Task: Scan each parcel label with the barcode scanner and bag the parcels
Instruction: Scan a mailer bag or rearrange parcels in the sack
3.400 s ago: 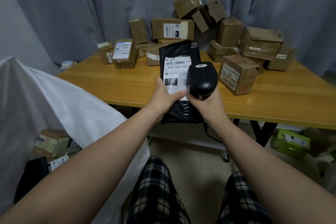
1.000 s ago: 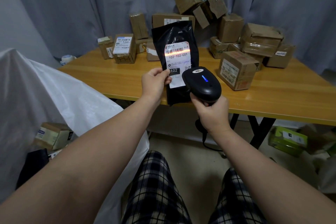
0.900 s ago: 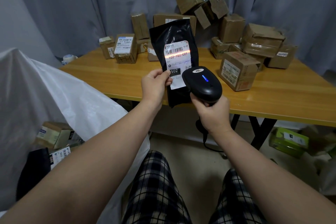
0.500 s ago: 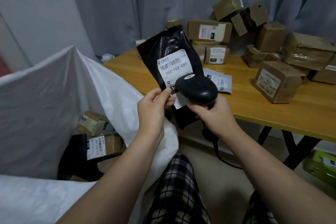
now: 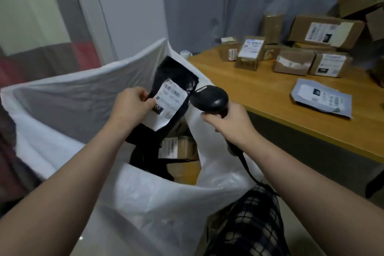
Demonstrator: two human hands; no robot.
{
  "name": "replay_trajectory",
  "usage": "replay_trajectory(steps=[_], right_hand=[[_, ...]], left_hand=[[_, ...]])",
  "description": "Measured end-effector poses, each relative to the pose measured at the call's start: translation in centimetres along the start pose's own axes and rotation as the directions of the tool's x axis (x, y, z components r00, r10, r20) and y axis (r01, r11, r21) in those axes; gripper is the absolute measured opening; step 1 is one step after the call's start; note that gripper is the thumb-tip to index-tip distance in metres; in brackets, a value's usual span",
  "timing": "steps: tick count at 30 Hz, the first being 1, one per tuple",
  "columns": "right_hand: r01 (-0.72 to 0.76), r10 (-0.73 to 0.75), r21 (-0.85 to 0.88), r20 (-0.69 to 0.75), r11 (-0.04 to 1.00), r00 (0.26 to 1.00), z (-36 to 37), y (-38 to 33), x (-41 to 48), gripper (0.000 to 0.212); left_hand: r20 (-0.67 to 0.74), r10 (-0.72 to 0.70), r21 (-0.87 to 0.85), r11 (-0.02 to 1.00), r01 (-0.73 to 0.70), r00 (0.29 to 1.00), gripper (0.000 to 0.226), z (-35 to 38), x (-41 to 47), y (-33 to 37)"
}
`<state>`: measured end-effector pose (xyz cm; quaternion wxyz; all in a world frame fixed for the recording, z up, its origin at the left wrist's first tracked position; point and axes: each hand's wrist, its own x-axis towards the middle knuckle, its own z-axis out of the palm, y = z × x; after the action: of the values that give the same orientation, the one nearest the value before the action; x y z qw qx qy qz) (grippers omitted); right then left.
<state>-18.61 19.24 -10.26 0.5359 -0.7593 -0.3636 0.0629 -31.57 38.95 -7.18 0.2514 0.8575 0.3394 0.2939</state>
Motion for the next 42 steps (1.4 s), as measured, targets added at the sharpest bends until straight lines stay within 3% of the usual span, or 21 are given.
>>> replay_trajectory(steps=[3, 5, 10, 15, 20, 26, 27, 31, 37, 39, 42], right_hand=[[-0.041, 0.041, -0.031, 0.031, 0.999, 0.999, 1.7, 0.6, -0.2, 0.039], [-0.055, 0.057, -0.062, 0.036, 0.997, 0.998, 2.1, 1.1, -0.4, 0.037], [-0.095, 0.102, -0.101, 0.068, 0.990, 0.992, 2.9, 2.5, -0.1, 0.020], [-0.143, 0.148, -0.121, 0.034, 0.982, 0.988, 1.6, 3.7, 0.2, 0.026], [-0.180, 0.172, -0.068, -0.106, 0.981, 0.979, -4.0, 5.1, -0.4, 0.028], [-0.257, 0.272, 0.091, -0.317, 0.962, 0.909, -13.2, 7.2, -2.9, 0.014], [-0.271, 0.292, 0.110, -0.348, 0.956, 0.891, -14.7, 7.7, -3.2, 0.021], [-0.349, 0.371, 0.138, -0.472, 0.927, 0.800, -20.8, 9.9, -4.5, 0.042], [-0.362, 0.457, 0.280, -0.582, 0.889, 0.673, -26.8, 12.6, -6.2, 0.014], [-0.345, 0.486, 0.343, -0.593, 0.874, 0.642, -27.3, 13.1, -6.1, 0.007], [-0.354, 0.503, 0.358, -0.596, 0.864, 0.626, -27.5, 13.5, -5.7, 0.012]], left_hand=[[0.198, -0.101, 0.302, 0.953, 0.037, 0.975, 0.025, 0.7, 0.4, -2.0], [0.308, -0.148, 0.411, 0.912, 0.009, 0.940, 0.015, 1.9, 0.8, -3.2], [0.448, -0.143, 0.584, 0.795, -0.167, 0.882, 0.031, 6.3, 1.3, -5.5], [0.458, 0.052, 0.482, 0.824, -0.297, 0.887, 0.033, 9.6, 1.1, -1.6], [0.452, 0.221, 0.396, 0.819, -0.417, 0.864, 0.031, 12.1, 0.8, 5.2], [0.527, 0.479, 0.183, 0.743, -0.644, 0.702, 0.033, 17.3, -0.5, 15.5], [0.545, 0.502, 0.157, 0.725, -0.670, 0.671, 0.035, 18.2, -0.6, 17.2], [0.586, 0.562, 0.063, 0.686, -0.725, 0.584, 0.038, 22.3, -0.8, 23.1], [0.579, 0.658, -0.016, 0.600, -0.800, 0.482, 0.035, 28.9, 0.3, 28.7], [0.590, 0.655, -0.040, 0.607, -0.793, 0.472, 0.039, 30.7, 1.4, 30.1], [0.664, 0.578, -0.014, 0.644, -0.765, 0.475, 0.050, 32.9, 2.5, 31.9]])
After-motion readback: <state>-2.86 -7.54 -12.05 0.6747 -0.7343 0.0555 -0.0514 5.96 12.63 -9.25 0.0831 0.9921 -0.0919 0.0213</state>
